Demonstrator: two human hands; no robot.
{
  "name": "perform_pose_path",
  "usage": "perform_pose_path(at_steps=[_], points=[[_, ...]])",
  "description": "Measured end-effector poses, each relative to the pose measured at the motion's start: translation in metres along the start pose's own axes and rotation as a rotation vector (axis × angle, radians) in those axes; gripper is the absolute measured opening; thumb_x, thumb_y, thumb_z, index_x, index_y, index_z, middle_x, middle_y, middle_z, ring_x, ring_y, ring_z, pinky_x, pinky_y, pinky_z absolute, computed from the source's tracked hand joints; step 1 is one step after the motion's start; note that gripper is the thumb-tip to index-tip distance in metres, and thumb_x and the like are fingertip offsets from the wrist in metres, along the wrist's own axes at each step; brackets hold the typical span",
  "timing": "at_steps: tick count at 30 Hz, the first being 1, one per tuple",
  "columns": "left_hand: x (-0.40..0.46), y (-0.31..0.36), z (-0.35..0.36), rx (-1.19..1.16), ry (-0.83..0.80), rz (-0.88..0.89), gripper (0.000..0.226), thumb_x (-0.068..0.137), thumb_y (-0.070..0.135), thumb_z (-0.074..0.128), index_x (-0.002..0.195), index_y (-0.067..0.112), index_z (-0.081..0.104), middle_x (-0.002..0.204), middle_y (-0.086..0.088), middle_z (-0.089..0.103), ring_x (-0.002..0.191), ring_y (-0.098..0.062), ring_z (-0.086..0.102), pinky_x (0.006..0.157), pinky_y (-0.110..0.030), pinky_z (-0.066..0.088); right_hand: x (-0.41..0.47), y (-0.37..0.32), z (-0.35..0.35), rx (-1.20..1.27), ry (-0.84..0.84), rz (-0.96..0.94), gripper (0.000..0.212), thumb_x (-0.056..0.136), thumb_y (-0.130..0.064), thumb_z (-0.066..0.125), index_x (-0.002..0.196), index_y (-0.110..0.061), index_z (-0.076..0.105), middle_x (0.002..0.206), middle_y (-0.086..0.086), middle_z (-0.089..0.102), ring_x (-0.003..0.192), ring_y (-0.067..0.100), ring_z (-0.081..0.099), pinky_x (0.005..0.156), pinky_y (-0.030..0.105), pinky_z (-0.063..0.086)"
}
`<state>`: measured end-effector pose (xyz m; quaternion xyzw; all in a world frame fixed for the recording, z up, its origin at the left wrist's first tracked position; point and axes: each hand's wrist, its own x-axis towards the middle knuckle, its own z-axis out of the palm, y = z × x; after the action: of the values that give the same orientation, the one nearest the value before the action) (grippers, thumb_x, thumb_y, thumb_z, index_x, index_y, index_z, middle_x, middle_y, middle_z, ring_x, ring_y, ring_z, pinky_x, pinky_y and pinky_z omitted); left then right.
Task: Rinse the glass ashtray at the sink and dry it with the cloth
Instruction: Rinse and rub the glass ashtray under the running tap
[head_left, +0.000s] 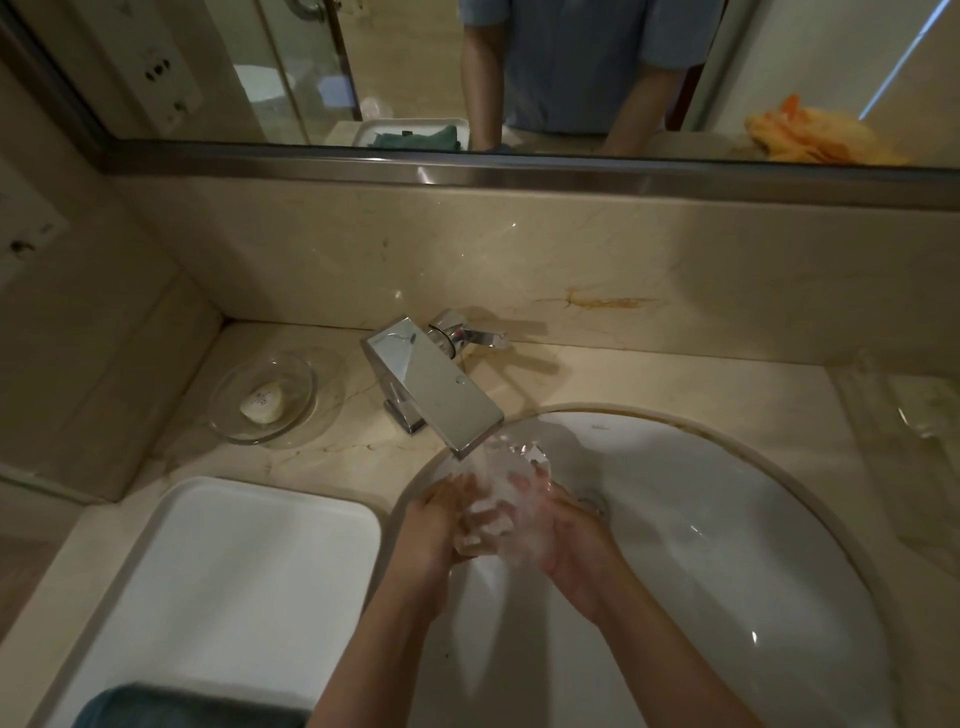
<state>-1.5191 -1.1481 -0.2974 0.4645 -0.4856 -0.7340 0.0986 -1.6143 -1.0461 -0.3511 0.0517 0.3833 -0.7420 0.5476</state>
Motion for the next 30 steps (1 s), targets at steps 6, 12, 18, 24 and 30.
perform_pose_path(at_steps=[6, 12, 18, 24, 30], points=[[0.0, -0.009, -0.005, -0.113, -0.087, -0.087, 0.032, 0.098, 0.024, 0.036, 0.091, 0.015, 0.066, 0.083, -0.006, 0.064, 0.07, -0.019, 0.061, 0.065, -0.034, 0.047, 0.002, -0.004, 0.009, -0.176, 0.111, 0.045, 0.027, 0.095, -0.034, 0.042, 0.108, -0.026, 0.065, 0.116, -0.005, 0.063, 0.086, 0.015, 0.066, 0.056, 0.031, 0.056], [-0.002, -0.019, -0.016, -0.076, -0.265, -0.104, 0.029, 0.093, 0.027, 0.045, 0.108, 0.016, 0.067, 0.1, -0.005, 0.073, 0.087, -0.019, 0.069, 0.075, -0.035, 0.054, 0.004, -0.008, 0.009, -0.427, 0.092, 0.014, 0.026, 0.083, -0.035, 0.058, 0.102, -0.023, 0.071, 0.108, 0.01, 0.071, 0.095, 0.031, 0.068, 0.075, 0.041, 0.056], [0.002, -0.034, -0.016, -0.265, -0.263, -0.132, 0.066, 0.077, 0.067, 0.036, 0.114, 0.021, 0.066, 0.113, -0.004, 0.071, 0.105, -0.02, 0.066, 0.08, -0.04, 0.054, 0.002, -0.01, 0.019, -0.801, 0.13, -0.129, 0.015, 0.087, -0.041, 0.057, 0.087, -0.045, 0.071, 0.083, -0.013, 0.075, 0.076, 0.006, 0.071, 0.071, 0.03, 0.054], [0.004, -0.051, -0.012, -0.425, -0.244, -0.097, 0.068, 0.078, 0.064, 0.039, 0.116, 0.015, 0.066, 0.107, -0.008, 0.072, 0.101, -0.02, 0.067, 0.075, -0.032, 0.056, 0.001, -0.02, 0.025, -1.27, -0.022, -0.269, 0.047, 0.084, -0.003, 0.045, 0.112, -0.036, 0.064, 0.102, -0.018, 0.066, 0.093, -0.004, 0.059, 0.074, 0.001, 0.042], [-0.003, -0.064, -0.019, -0.096, -0.083, -0.04, 0.027, 0.091, 0.032, 0.051, 0.1, 0.01, 0.065, 0.082, -0.006, 0.07, 0.068, -0.014, 0.065, 0.056, -0.02, 0.052, 0.008, -0.031, 0.033, -1.57, -0.127, -0.246, 0.024, 0.091, -0.008, 0.045, 0.101, -0.019, 0.064, 0.107, 0.007, 0.068, 0.098, 0.022, 0.063, 0.08, 0.026, 0.049]])
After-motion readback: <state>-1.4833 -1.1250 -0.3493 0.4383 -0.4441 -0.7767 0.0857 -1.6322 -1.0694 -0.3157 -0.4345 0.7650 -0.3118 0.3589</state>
